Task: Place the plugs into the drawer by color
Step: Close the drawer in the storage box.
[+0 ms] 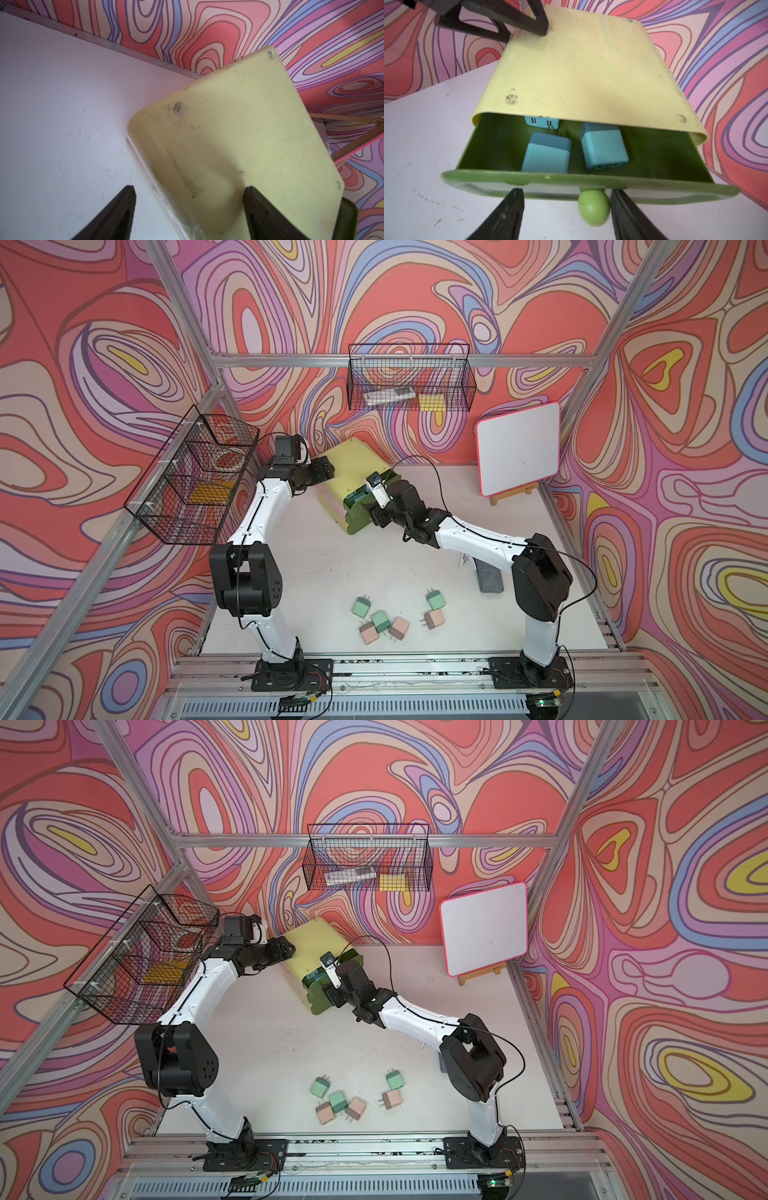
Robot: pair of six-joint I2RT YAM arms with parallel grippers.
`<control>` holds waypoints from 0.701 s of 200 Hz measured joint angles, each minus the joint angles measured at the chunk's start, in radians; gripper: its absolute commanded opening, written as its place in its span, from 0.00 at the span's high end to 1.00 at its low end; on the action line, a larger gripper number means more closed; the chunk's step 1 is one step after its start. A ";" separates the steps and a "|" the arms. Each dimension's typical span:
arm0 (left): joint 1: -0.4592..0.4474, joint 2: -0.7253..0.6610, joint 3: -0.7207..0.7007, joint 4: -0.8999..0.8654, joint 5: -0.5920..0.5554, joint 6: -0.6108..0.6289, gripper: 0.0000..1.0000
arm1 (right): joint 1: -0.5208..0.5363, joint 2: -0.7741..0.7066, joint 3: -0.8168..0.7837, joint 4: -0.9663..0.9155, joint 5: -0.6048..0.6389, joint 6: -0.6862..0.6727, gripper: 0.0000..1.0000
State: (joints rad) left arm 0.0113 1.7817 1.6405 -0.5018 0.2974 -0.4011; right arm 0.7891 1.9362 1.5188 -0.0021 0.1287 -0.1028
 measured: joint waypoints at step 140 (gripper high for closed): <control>-0.012 -0.026 -0.029 -0.004 -0.007 -0.015 0.19 | -0.016 0.057 -0.068 0.292 -0.082 0.179 0.34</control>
State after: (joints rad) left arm -0.0006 1.7557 1.6112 -0.5056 0.2901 -0.4164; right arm 0.7734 1.9930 1.4509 0.2901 0.0471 0.0765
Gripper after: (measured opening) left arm 0.815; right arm 0.660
